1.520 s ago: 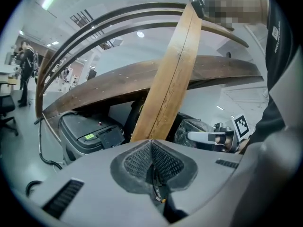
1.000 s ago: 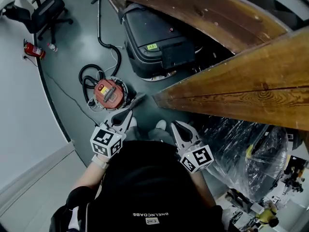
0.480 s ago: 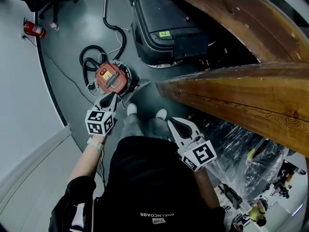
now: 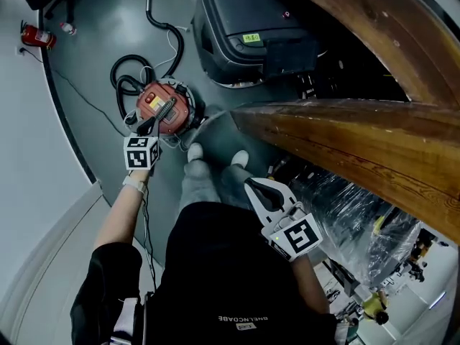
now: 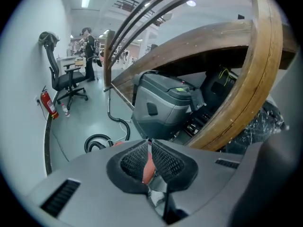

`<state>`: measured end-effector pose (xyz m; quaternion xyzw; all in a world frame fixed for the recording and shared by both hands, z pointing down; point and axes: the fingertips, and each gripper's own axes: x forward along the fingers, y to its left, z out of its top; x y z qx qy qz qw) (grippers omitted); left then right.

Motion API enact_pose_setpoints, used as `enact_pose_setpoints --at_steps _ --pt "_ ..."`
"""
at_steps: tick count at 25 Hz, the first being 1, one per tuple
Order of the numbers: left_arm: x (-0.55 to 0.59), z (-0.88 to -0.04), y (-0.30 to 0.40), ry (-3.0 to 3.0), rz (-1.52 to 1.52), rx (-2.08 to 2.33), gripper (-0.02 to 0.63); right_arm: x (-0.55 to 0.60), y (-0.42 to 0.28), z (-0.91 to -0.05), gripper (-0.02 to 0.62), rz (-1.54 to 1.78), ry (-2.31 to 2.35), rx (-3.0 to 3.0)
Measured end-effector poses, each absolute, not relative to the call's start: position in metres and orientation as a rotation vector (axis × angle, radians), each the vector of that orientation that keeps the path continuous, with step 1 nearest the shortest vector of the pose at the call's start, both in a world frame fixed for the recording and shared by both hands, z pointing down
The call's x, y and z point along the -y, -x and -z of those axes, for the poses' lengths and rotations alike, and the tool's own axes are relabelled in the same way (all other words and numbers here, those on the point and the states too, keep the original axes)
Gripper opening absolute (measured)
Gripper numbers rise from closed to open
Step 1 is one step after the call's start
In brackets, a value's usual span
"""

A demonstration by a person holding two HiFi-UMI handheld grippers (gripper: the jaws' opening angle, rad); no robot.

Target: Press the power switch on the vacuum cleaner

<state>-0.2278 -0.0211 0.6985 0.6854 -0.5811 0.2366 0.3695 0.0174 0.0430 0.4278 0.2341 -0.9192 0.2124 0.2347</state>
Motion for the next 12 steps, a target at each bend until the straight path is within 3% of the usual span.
enact_pose_setpoints --at_steps 12 --pt "0.047 -0.829 0.290 -1.665 -0.833 1.470 0.015 -0.034 0.000 -0.485 0.028 -0.641 -0.663 2.401"
